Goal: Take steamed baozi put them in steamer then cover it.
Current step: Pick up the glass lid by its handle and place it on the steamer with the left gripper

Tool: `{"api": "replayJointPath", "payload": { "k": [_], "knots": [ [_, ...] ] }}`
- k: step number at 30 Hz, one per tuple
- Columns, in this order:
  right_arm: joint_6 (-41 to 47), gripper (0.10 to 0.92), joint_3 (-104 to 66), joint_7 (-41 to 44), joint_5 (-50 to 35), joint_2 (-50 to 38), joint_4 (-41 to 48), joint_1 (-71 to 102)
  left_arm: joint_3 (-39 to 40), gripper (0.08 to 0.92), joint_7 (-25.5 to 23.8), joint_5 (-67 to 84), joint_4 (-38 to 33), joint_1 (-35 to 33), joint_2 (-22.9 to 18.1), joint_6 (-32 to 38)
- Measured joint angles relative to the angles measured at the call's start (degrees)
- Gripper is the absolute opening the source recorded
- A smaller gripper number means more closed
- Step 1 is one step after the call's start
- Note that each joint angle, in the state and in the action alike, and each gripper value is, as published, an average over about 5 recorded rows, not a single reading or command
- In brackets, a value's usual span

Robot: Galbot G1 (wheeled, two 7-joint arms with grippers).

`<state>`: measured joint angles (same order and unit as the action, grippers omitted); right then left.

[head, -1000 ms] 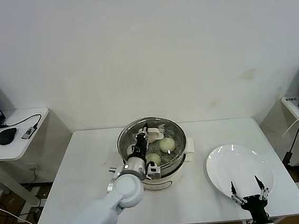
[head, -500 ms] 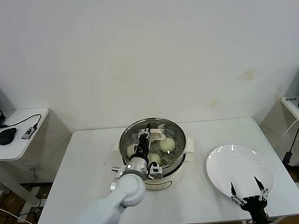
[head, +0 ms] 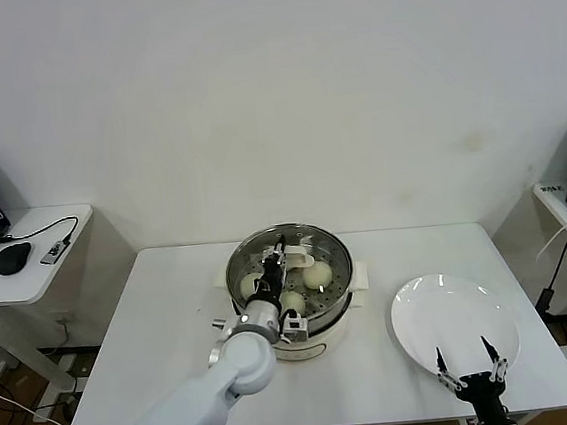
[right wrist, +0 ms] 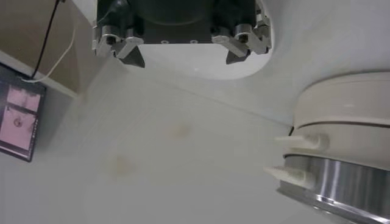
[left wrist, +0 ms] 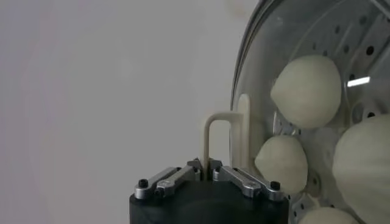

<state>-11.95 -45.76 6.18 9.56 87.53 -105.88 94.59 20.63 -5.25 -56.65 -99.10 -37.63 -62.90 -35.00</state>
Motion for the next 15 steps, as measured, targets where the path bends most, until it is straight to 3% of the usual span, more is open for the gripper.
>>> {"api": "replayJointPath", "payload": {
  "k": [15],
  "knots": [
    [-0.2,0.823,0.4,0.0,0.8,0.3,-0.5,0.8,-4.2,0.664,3.6,2.5,-9.5,-7.6,3.4,2.1]
  ]
}}
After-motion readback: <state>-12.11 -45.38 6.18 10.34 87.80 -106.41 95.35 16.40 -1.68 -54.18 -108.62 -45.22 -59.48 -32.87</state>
